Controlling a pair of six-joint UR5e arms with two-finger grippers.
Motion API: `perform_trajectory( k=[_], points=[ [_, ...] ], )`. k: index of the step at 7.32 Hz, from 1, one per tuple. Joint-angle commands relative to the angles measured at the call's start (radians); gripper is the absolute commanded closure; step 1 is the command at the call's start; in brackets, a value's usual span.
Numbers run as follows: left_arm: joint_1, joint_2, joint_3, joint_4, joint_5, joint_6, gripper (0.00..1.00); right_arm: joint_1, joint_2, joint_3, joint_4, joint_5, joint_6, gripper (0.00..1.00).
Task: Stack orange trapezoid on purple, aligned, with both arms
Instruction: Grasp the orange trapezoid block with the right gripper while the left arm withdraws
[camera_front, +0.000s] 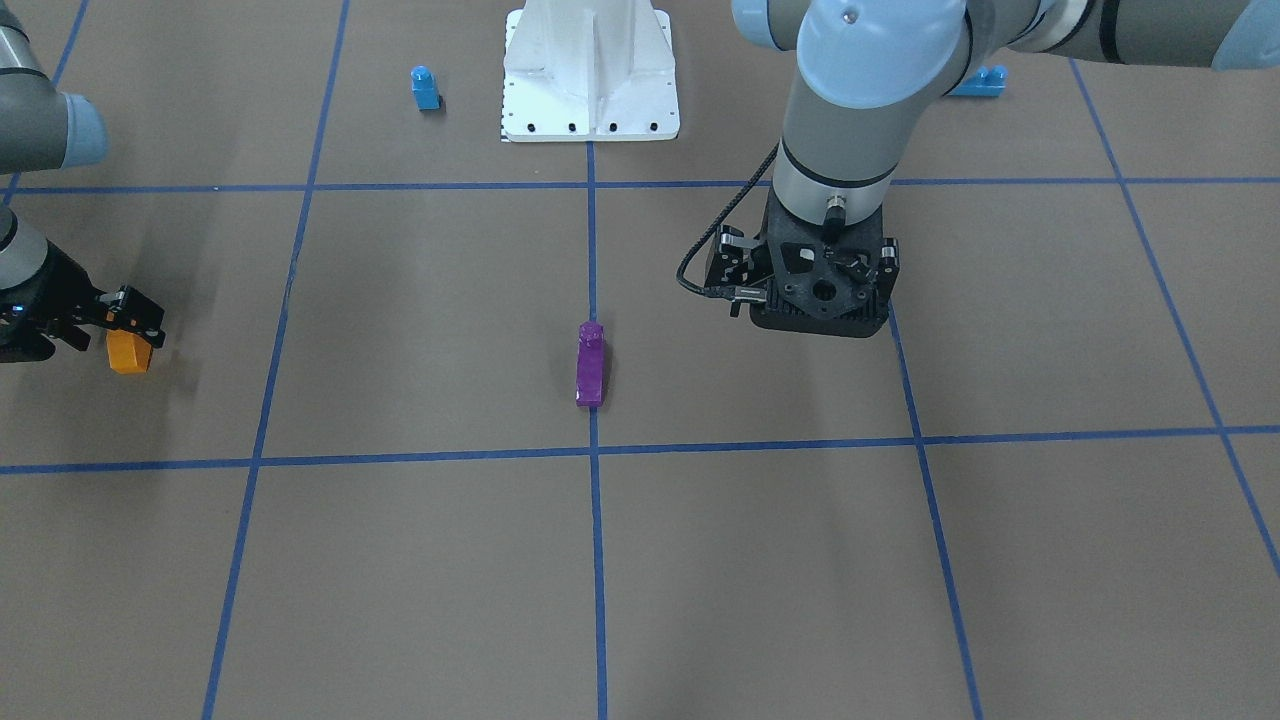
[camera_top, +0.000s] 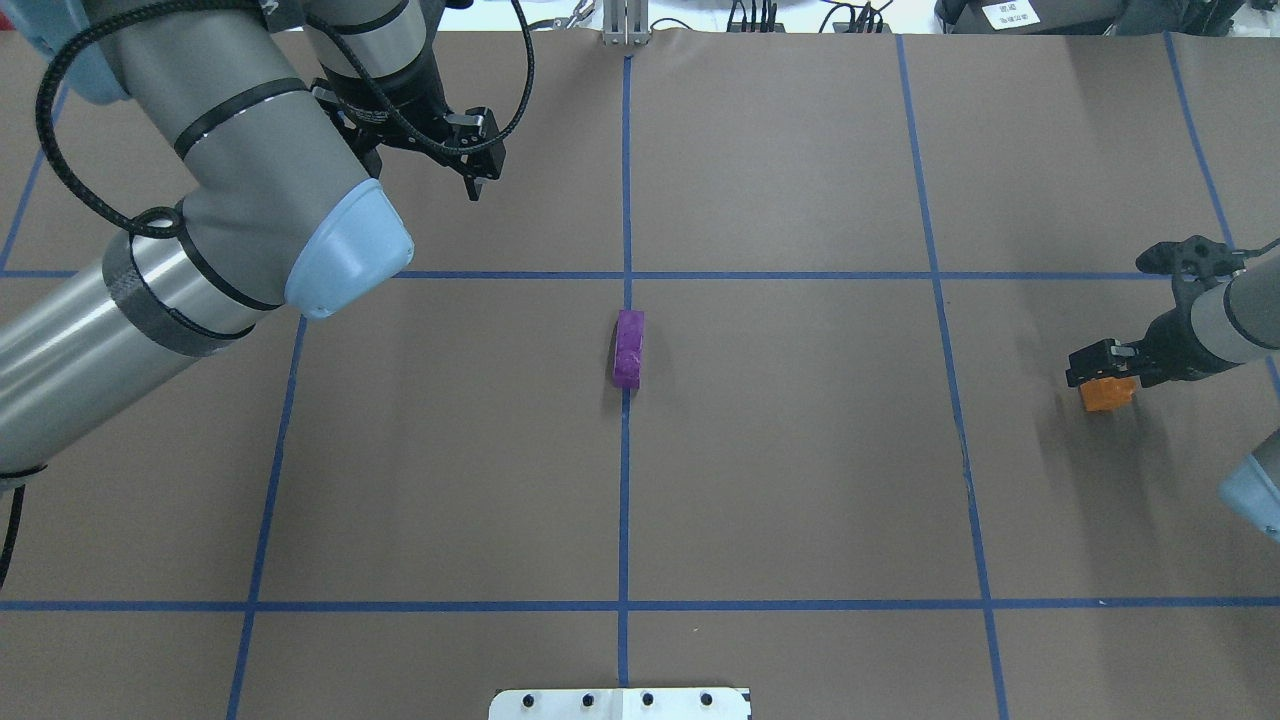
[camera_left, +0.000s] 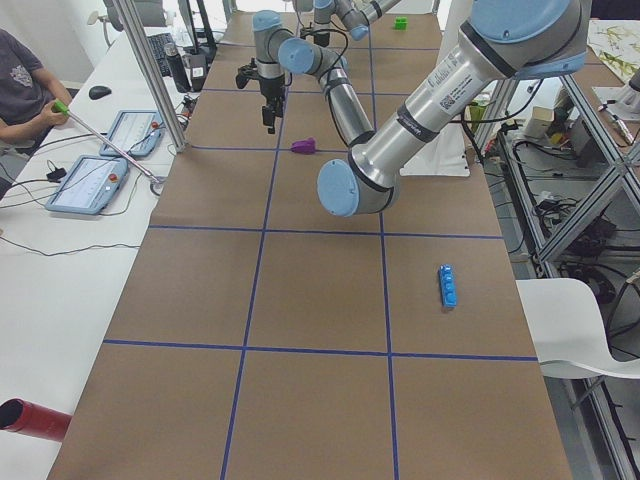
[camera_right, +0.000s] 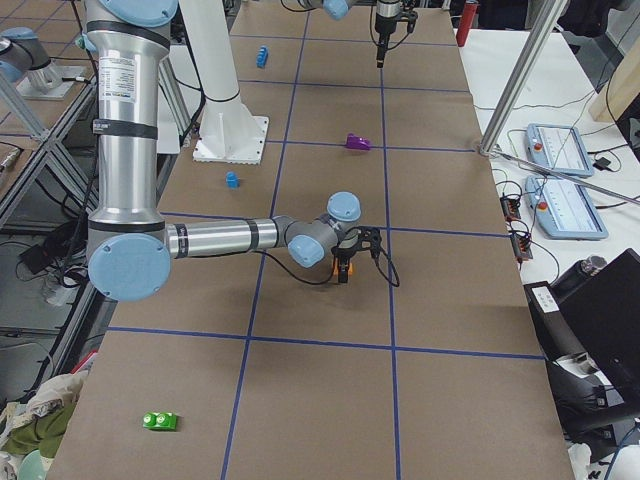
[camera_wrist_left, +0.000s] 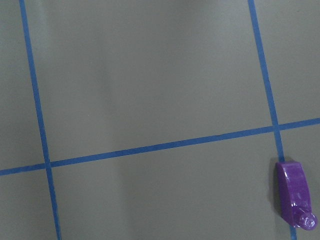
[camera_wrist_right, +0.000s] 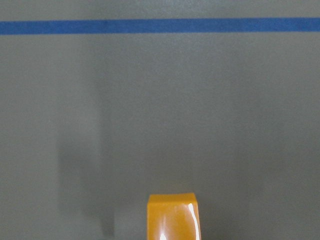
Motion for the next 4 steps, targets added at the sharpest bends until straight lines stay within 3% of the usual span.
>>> perform_trajectory(
  k=[1,2,3,4],
  points=[
    [0.001,0.003,-0.002,-0.003,0.000,-0.001,0.00,0.001,-0.009,0.008,-0.001,0.003,0.000,0.01],
    [0.001,0.017,-0.010,-0.004,-0.002,-0.001,0.00,-0.001,-0.015,0.018,-0.003,0.003,0.005,0.21],
    [0.001,0.017,-0.011,-0.004,-0.002,-0.001,0.00,-0.001,-0.019,0.041,-0.041,0.003,0.008,0.63],
    [0.001,0.017,-0.011,-0.004,-0.002,-0.001,0.00,-0.010,-0.018,0.091,-0.122,0.003,0.008,0.87]
  ],
)
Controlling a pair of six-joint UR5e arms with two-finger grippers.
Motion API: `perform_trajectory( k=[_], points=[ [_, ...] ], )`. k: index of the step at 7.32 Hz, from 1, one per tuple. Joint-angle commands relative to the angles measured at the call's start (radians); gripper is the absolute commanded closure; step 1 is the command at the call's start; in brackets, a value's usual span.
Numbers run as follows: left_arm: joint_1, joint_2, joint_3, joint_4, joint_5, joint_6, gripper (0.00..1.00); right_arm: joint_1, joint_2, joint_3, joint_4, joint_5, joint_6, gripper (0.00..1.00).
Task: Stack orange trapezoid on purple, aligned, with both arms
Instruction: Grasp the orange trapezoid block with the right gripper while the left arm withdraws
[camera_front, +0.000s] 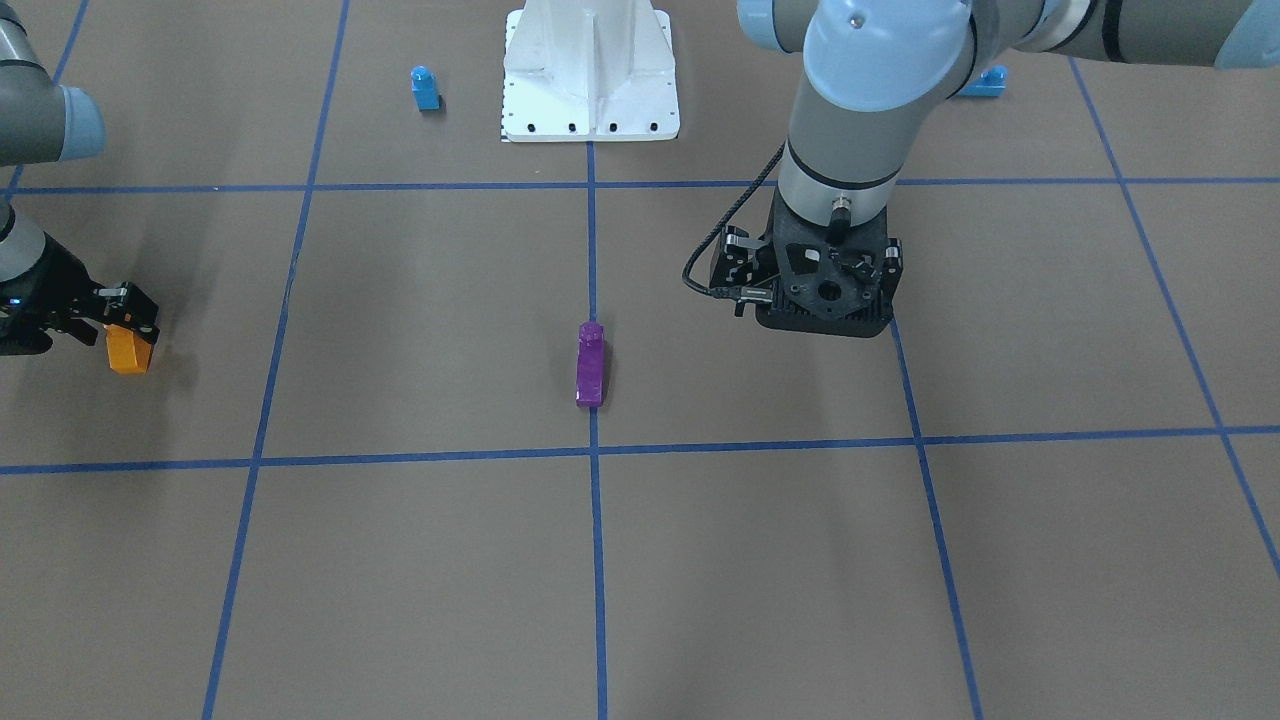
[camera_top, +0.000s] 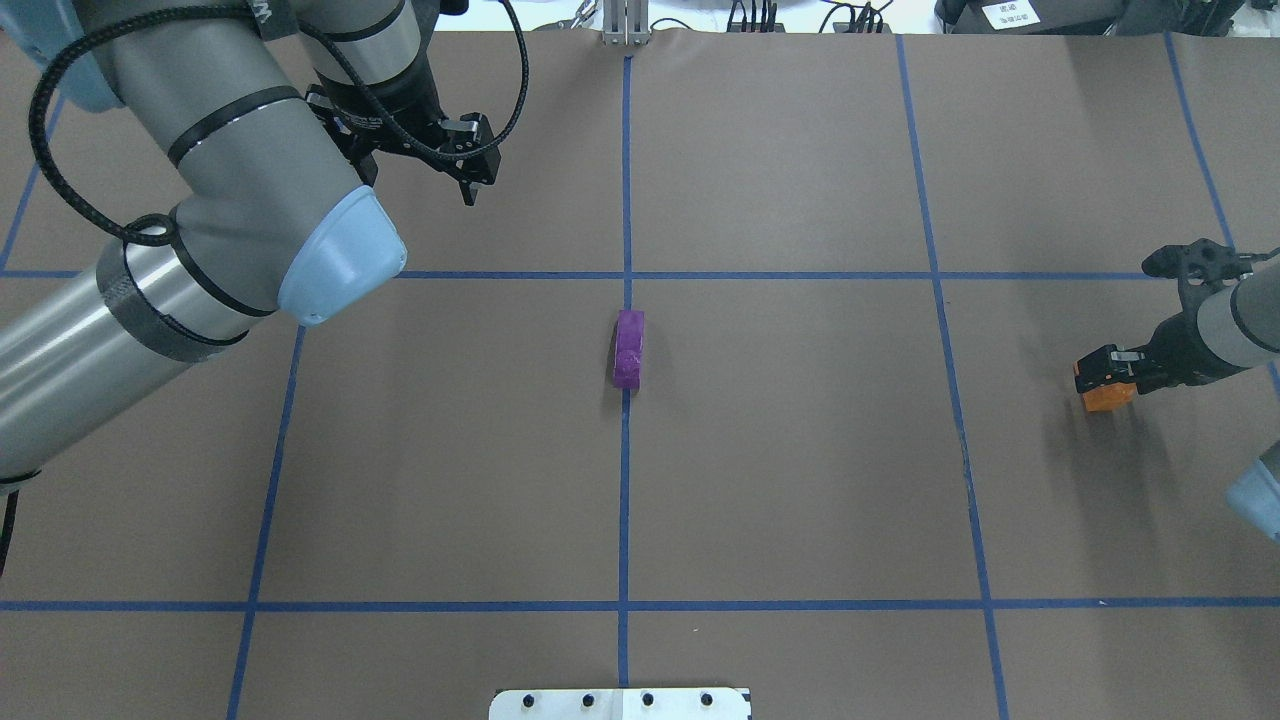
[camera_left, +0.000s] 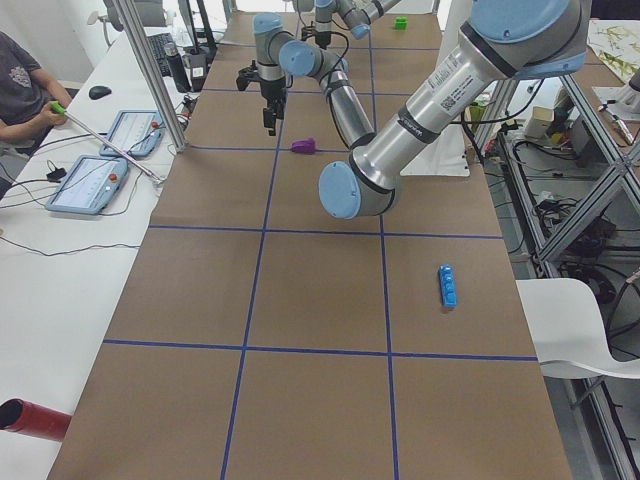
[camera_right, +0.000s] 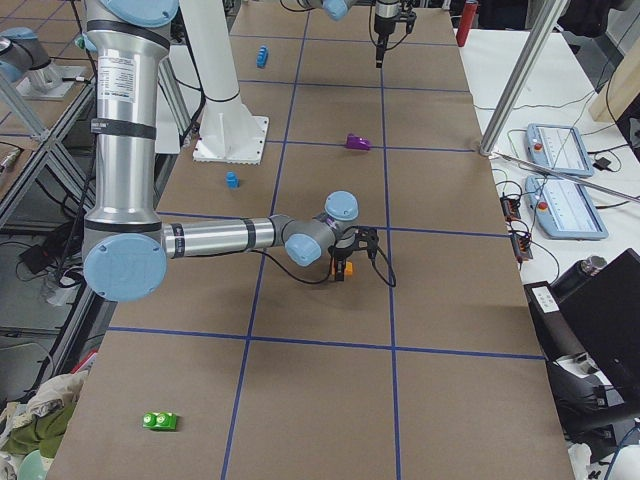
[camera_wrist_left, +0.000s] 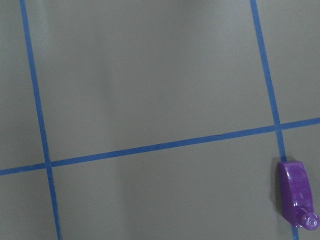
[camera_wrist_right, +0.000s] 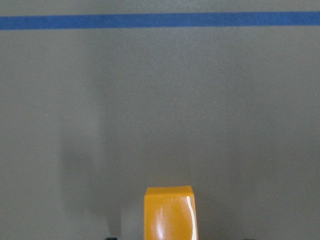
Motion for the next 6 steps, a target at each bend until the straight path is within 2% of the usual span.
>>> perform_trajectory(
  k=[1,4,6],
  points=[
    [0.000,0.003,-0.005,0.000,0.000,0.000,0.00,-0.009,0.008,0.096,-0.153,0.000,0.000,1.00],
    [-0.005,0.031,-0.034,0.000,-0.032,0.002,0.00,-0.016,0.047,0.132,-0.221,0.000,0.000,1.00],
    [-0.032,0.077,-0.066,0.001,-0.032,0.041,0.00,-0.016,0.191,0.225,-0.470,0.000,0.000,1.00]
  ],
)
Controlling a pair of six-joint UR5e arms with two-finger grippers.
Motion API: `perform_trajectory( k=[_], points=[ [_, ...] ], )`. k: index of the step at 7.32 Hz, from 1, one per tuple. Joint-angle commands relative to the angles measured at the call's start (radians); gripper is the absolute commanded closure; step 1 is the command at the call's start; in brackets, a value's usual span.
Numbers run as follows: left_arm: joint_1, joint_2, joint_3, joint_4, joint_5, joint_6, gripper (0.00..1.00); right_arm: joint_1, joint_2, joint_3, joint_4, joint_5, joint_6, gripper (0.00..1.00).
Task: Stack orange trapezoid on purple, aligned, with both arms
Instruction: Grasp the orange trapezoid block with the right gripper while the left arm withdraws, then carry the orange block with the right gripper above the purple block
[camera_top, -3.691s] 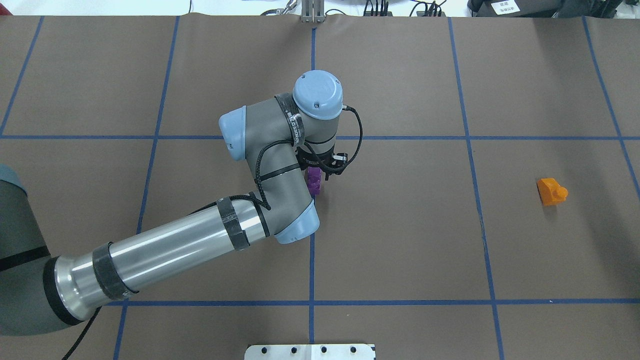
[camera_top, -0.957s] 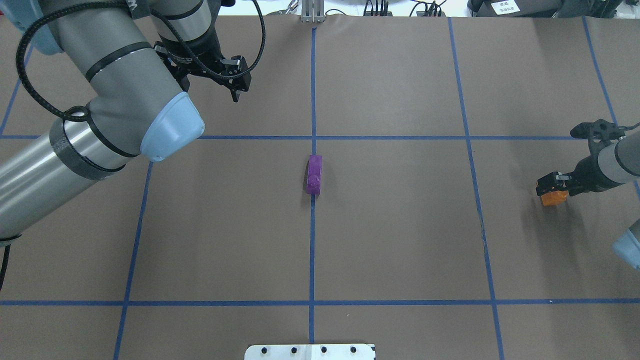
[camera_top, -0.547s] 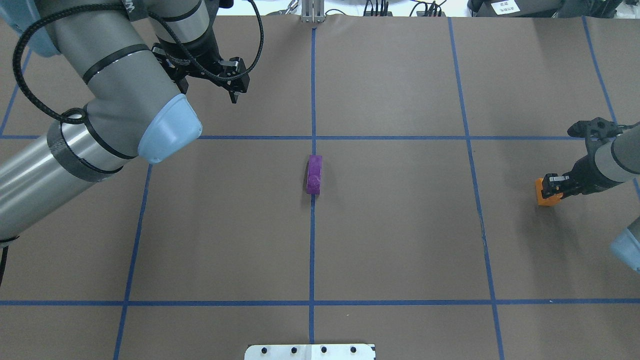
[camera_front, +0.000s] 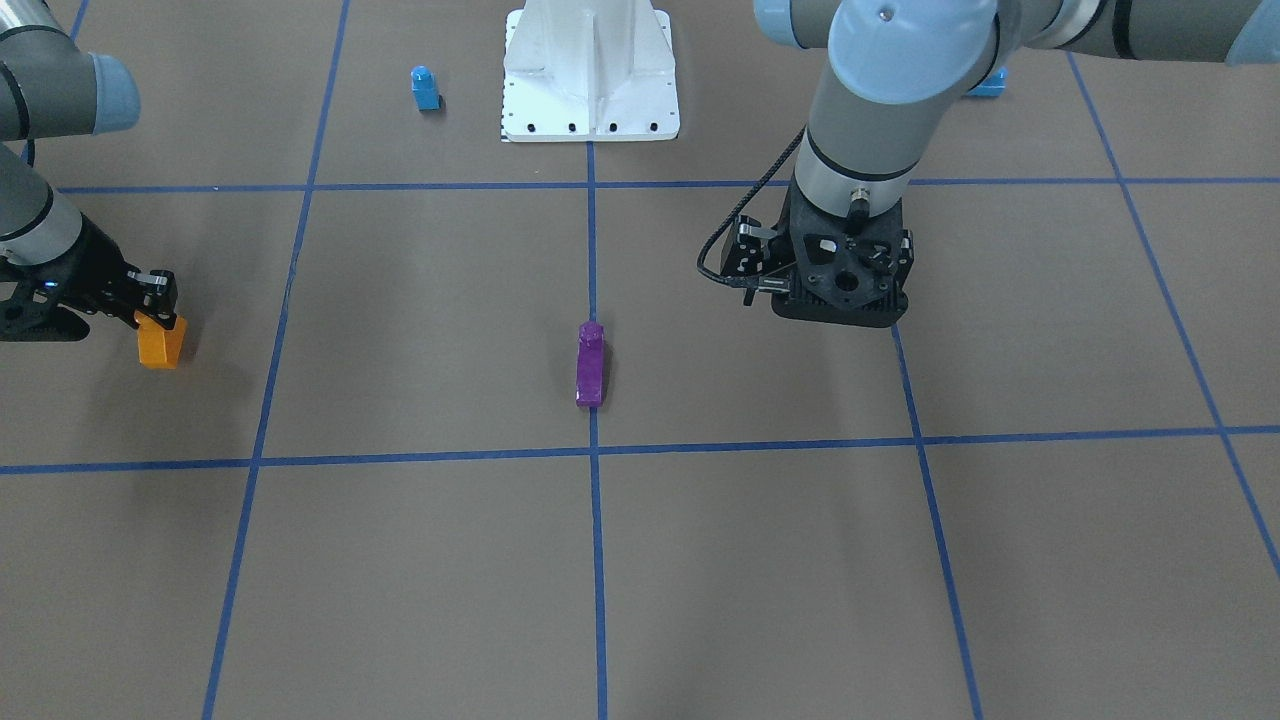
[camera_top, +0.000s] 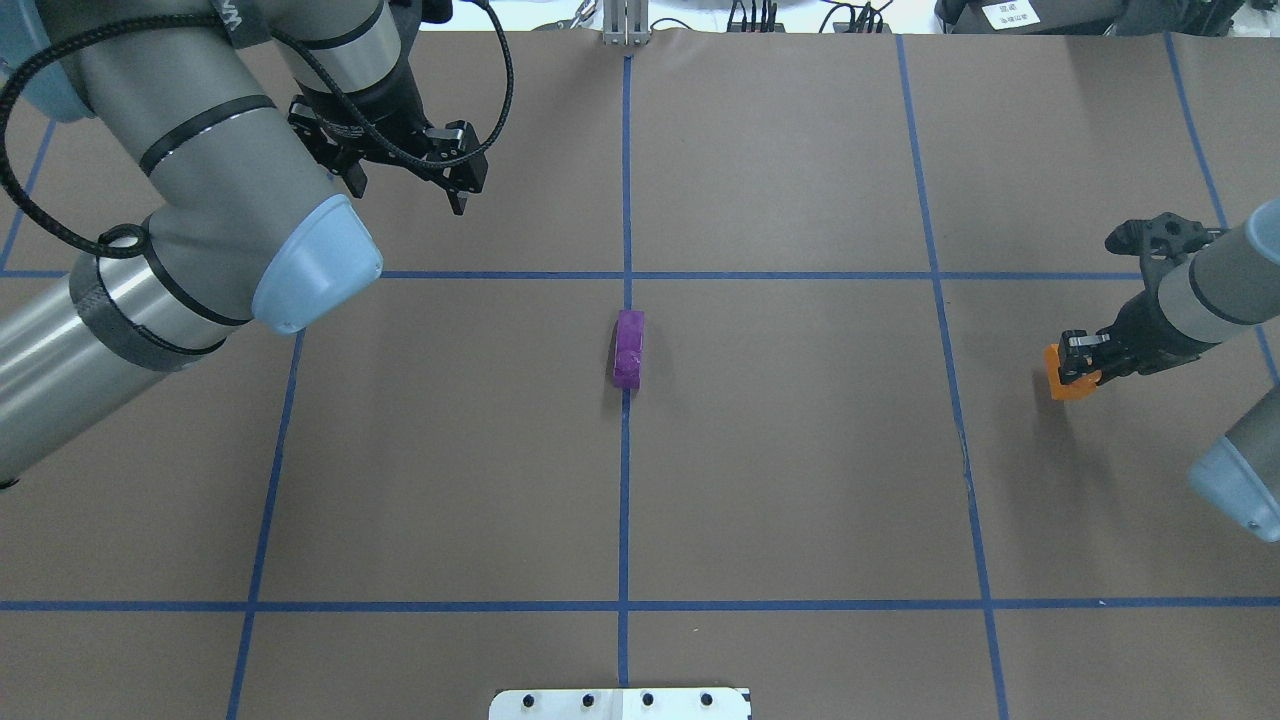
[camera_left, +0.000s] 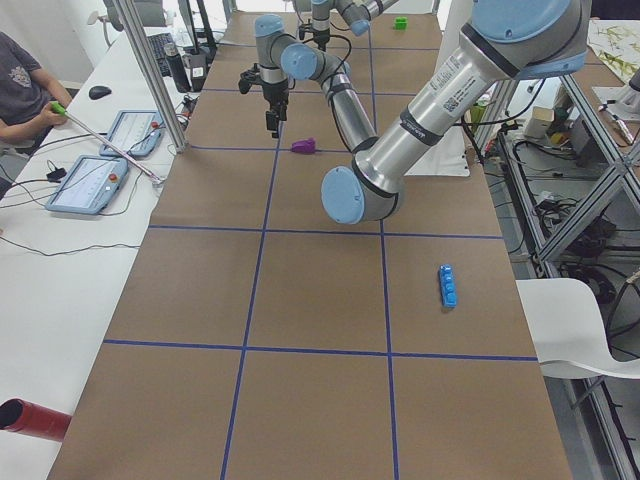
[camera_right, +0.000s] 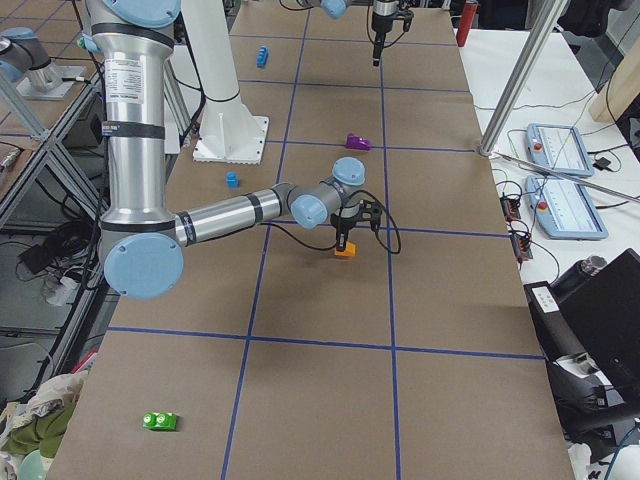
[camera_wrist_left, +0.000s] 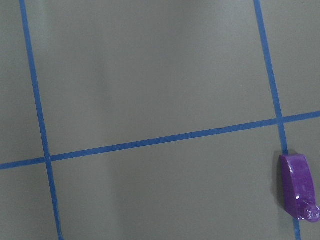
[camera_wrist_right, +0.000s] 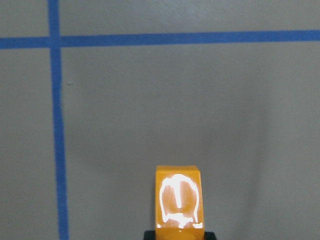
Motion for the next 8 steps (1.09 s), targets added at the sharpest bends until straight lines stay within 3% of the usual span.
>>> perform_trajectory(
  k=[1,2,5,8],
  points=[
    [-0.037,0.070,-0.045,0.001,-0.002,0.060,0.00,0.000,0.168,0.086,-0.246,-0.001,0.002,1.00],
    [-0.047,0.094,-0.052,0.001,-0.001,0.085,0.00,-0.003,0.263,0.077,-0.297,-0.003,0.020,1.00],
    [-0.147,0.257,-0.098,0.001,-0.050,0.279,0.00,-0.104,0.686,-0.007,-0.661,-0.009,0.136,1.00],
    [-0.329,0.426,-0.096,0.001,-0.090,0.599,0.00,-0.286,0.943,-0.230,-0.667,-0.098,0.424,1.00]
  ],
)
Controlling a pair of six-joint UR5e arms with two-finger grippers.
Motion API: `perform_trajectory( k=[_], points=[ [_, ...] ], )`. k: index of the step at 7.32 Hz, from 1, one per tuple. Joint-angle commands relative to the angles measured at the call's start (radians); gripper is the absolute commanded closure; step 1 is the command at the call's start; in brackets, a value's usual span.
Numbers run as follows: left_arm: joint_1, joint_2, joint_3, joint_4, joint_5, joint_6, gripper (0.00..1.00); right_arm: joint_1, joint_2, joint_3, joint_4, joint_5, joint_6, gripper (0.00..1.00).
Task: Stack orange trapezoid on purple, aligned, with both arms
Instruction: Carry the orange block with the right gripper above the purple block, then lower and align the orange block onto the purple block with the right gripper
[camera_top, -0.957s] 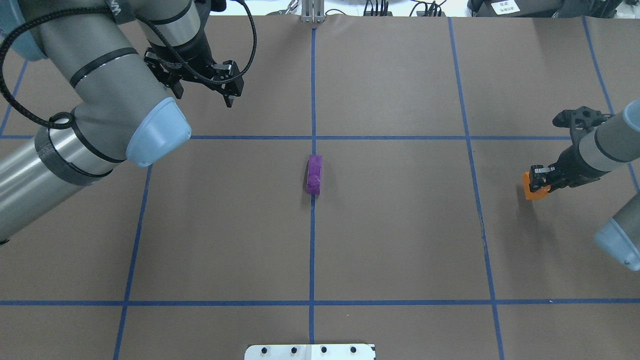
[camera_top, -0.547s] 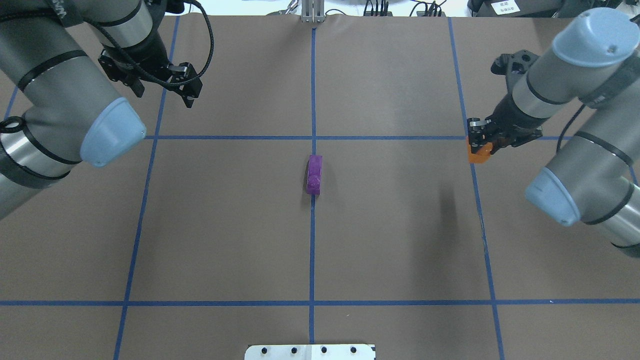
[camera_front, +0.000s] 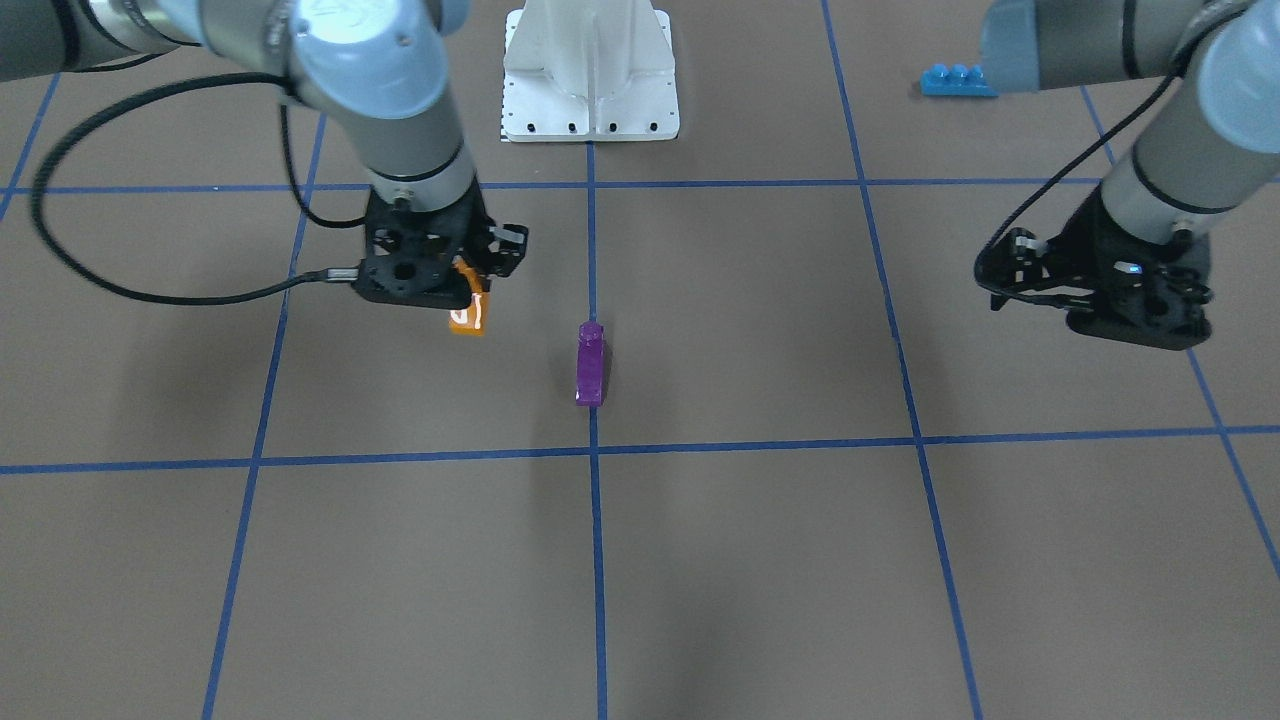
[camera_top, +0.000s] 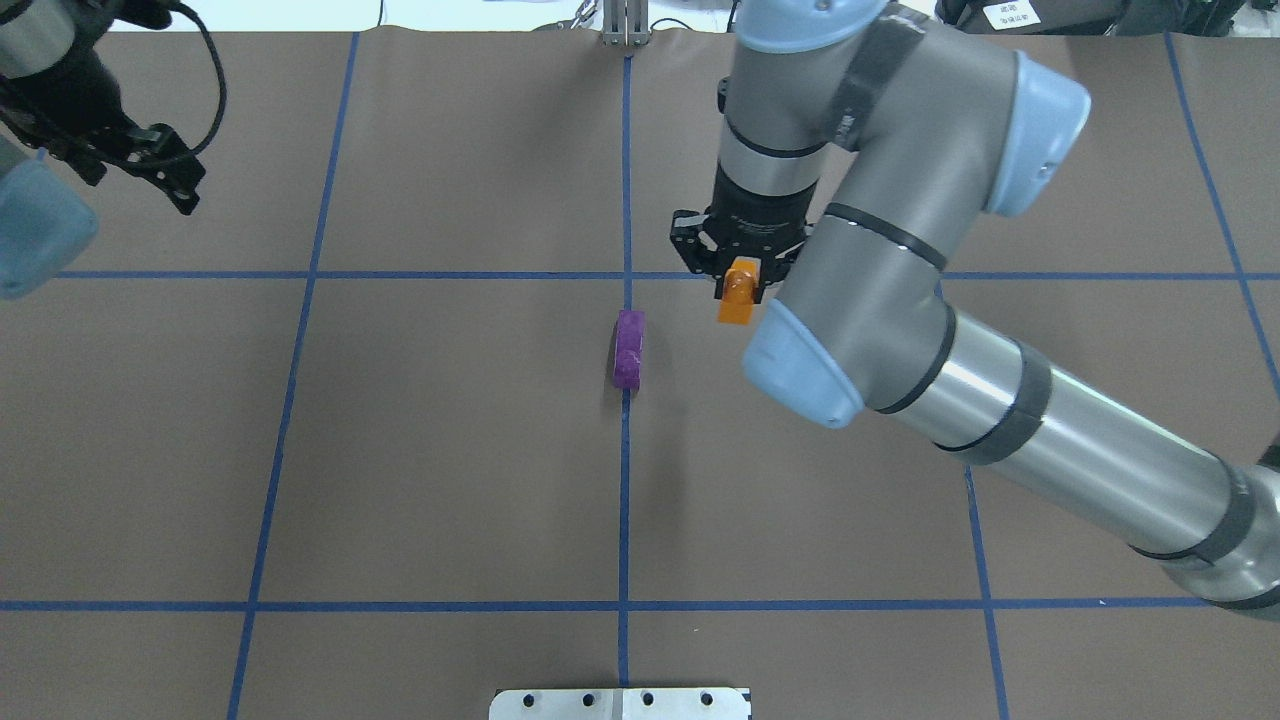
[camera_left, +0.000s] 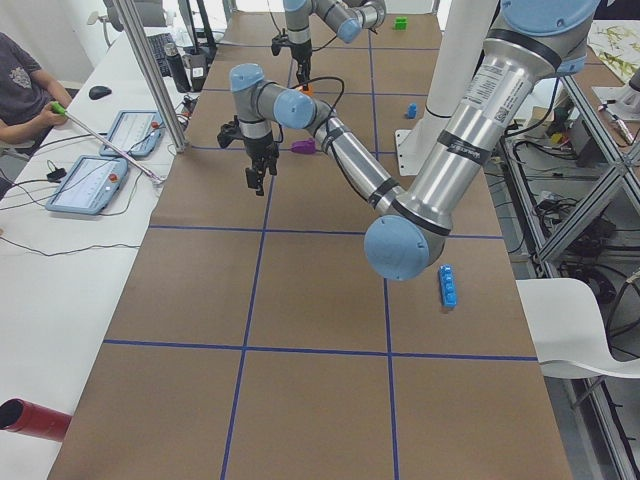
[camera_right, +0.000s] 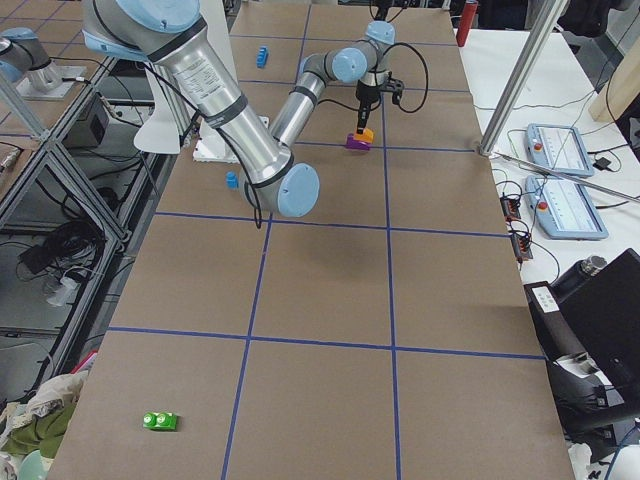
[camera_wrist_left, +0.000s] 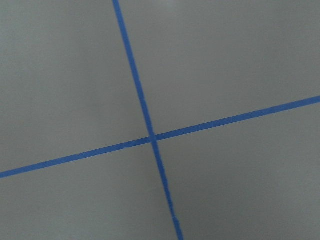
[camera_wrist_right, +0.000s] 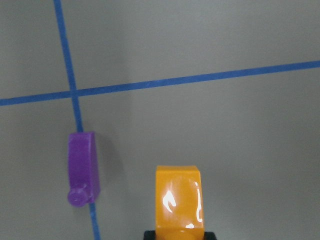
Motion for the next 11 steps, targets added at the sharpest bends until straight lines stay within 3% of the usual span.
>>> perform_trajectory(
  k=[1,2,3,11],
  points=[
    [-0.085,0.084,0.001,-0.002,-0.008,0.152,0.00,-0.112,0.126,-0.159,0.056,-0.096,0.174,1.00],
    [-0.086,0.087,0.005,-0.002,-0.008,0.152,0.00,-0.120,0.137,-0.255,0.200,-0.107,0.232,1.00],
    [-0.086,0.087,0.005,-0.002,-0.008,0.152,0.00,-0.121,0.163,-0.300,0.226,-0.107,0.237,1.00],
    [-0.084,0.091,0.010,-0.003,-0.008,0.151,0.00,-0.128,0.120,-0.302,0.233,-0.110,0.217,1.00]
  ],
)
